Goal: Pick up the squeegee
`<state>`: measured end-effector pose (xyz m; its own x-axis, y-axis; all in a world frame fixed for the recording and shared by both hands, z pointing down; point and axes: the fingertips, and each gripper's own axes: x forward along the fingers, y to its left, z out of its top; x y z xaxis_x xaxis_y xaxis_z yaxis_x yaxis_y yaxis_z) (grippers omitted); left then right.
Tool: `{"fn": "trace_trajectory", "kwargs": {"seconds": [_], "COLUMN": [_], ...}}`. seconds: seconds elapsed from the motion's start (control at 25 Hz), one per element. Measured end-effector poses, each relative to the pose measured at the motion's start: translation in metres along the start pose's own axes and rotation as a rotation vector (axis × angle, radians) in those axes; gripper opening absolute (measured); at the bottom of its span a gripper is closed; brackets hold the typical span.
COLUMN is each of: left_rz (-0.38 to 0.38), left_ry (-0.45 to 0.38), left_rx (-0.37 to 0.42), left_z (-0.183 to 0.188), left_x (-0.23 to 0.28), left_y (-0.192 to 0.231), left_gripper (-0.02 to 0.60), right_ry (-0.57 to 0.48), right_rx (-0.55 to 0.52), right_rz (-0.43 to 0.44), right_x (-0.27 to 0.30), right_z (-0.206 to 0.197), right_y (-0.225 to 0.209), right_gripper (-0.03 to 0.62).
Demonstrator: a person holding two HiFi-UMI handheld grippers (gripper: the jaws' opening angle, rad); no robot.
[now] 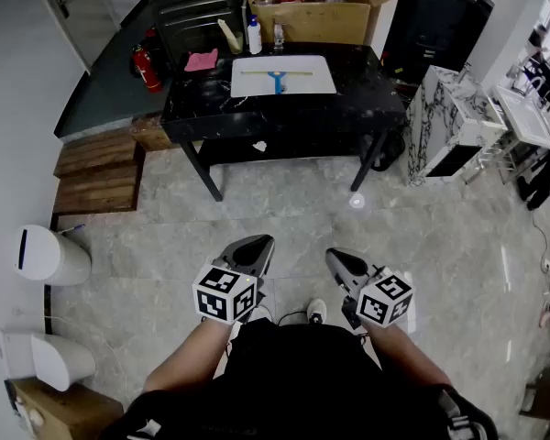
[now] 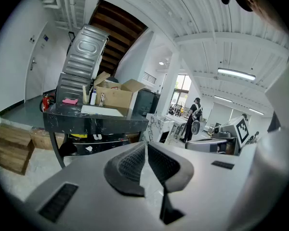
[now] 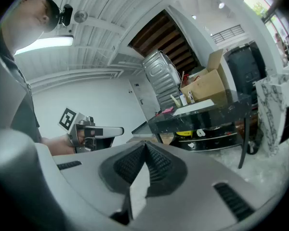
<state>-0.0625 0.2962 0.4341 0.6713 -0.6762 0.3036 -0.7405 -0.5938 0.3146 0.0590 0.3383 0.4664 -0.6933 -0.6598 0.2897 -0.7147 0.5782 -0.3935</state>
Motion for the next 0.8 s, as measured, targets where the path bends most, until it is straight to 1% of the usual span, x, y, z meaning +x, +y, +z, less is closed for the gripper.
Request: {"fn": "trace_trajectory", "kwargs": {"seconds": [0.4, 0.6, 0.68, 0.76, 0.8], "left_rz": [-0.005, 0.0, -0.001, -0.009, -0.01], "left_ry": [-0.01, -0.011, -0.015, -0.021, -0.023], "left_rx": [0.004, -0.002, -0.038, -0.102, -0.121], "left_z": [0.001, 0.0, 0.0, -0.001, -0.002], "left_x": [-0.01, -0.016, -0.019, -0.021, -0.023], "left_y": [0.004, 0.018, 0.026, 0.034, 0.038], "left_gripper": [0.029, 0.029, 0.029, 0.029, 0.029], "right_ry": [-0.026, -0.018, -0.009, -0.001, 0.001], "right_rx": [-0.01, 0.044, 0.055, 0.055, 0.055], "right_rz": [-0.007, -0.003, -0.011, -0.021, -0.026], "right_x": [0.003, 0.009, 0.011, 0.014, 0.015], "right_z": [0.001, -0.002, -0.004, -0.007, -0.007], "right_y": [0.009, 0.016, 0.017, 0.019, 0.021], "right_gripper": [0.008, 0.008, 0.009, 0.009, 0.009]}}
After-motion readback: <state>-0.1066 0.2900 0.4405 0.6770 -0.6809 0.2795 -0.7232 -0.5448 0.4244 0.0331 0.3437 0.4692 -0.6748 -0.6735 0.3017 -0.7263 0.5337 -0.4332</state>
